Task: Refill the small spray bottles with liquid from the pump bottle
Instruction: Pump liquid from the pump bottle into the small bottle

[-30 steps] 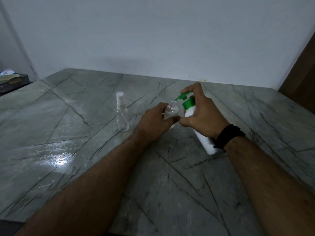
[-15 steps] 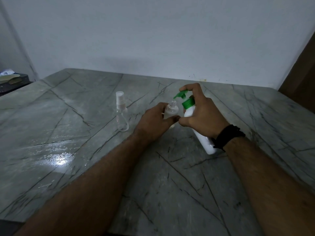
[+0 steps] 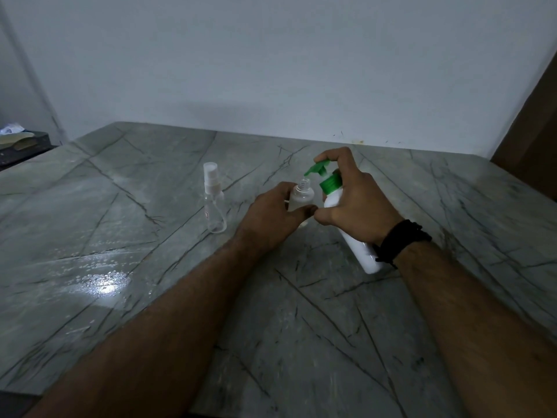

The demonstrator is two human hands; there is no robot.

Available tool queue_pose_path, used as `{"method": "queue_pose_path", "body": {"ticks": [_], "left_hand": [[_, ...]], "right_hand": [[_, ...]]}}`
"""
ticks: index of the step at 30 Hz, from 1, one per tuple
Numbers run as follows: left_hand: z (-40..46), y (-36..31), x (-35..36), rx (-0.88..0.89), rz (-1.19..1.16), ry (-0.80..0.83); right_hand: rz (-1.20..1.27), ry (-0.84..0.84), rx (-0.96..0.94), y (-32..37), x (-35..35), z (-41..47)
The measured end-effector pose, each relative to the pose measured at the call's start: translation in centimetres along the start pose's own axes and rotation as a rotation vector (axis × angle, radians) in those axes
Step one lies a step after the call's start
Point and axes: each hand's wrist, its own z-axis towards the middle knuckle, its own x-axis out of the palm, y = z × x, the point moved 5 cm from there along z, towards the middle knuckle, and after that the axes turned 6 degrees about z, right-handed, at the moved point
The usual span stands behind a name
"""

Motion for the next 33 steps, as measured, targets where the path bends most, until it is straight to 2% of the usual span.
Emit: {"method": "queue_pose_path", "body": {"ticks": [33], "left_hand": [[-0.16,-0.09,-0.15,0.025,-0.011,-0.007]], "right_hand": [[-0.008,-0.033,0.003,0.04,-0.13,0.1]]}}
